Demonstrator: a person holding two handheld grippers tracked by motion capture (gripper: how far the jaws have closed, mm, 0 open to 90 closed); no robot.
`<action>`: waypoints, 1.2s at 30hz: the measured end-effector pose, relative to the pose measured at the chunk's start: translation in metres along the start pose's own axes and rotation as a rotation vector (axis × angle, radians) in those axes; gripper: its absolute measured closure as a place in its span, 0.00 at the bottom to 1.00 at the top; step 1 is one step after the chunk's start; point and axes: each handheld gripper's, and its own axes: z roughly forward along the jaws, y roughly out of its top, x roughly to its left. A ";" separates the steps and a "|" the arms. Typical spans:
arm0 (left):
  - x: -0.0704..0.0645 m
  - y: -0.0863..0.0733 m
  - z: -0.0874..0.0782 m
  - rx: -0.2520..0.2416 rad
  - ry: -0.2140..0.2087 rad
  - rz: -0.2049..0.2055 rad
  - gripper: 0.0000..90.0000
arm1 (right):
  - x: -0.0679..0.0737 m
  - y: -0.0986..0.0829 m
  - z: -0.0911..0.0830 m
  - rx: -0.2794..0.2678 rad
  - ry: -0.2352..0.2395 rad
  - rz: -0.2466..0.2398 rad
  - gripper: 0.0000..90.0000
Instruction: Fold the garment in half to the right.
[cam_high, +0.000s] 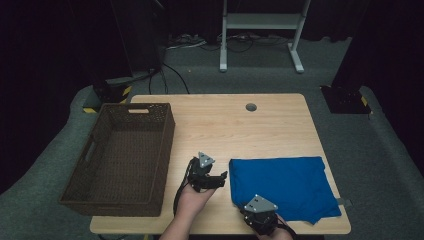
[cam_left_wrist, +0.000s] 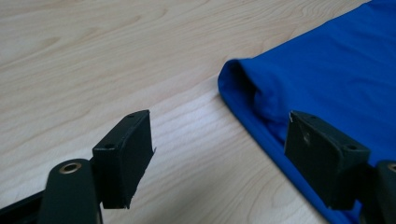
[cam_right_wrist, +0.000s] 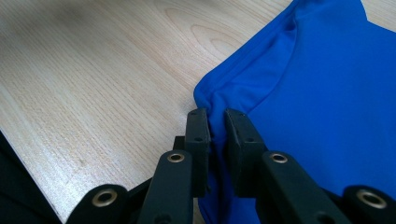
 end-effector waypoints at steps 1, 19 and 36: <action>-0.001 0.003 0.002 -0.001 0.003 0.001 0.26 | 0.000 0.000 0.000 -0.001 0.000 -0.001 0.89; -0.007 0.032 0.051 0.030 -0.008 -0.029 0.39 | -0.001 -0.002 0.000 -0.013 0.006 -0.005 0.88; -0.016 0.024 0.079 0.105 0.007 -0.005 0.63 | 0.000 -0.003 0.000 -0.019 0.001 -0.010 0.88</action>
